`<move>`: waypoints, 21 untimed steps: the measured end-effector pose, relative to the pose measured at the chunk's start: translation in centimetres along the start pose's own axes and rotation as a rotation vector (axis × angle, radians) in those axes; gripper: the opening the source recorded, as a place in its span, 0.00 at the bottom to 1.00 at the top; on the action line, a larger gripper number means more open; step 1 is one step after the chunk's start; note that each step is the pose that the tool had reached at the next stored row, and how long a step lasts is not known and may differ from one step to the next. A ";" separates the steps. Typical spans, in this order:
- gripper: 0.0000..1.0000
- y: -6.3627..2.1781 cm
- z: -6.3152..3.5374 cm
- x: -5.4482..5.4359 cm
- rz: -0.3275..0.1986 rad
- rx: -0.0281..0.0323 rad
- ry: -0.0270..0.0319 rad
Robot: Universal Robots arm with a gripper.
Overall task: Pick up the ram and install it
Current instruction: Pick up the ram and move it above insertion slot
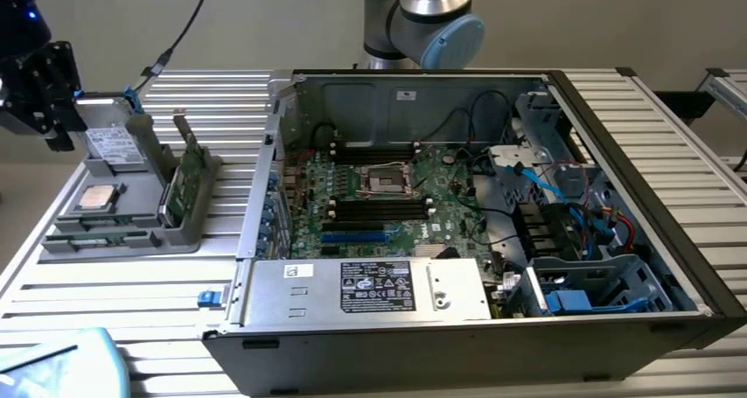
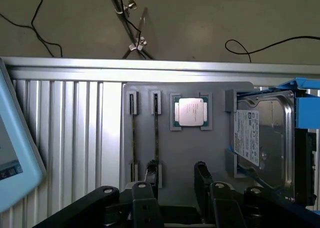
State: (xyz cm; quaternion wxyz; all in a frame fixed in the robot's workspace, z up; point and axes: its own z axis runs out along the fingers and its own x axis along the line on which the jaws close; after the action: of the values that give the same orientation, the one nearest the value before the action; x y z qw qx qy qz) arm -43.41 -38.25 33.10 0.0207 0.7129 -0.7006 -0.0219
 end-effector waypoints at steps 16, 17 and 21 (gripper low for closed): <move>0.43 0.51 2.92 2.5 -0.013 -0.0058 -0.0025; 0.43 0.50 3.10 2.7 -0.015 -0.0059 -0.0024; 0.43 0.46 3.82 3.3 -0.024 -0.0058 -0.0020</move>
State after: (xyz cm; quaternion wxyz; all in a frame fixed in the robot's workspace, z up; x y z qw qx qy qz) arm -44.05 -41.51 29.31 0.0218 0.7213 -0.6919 -0.0249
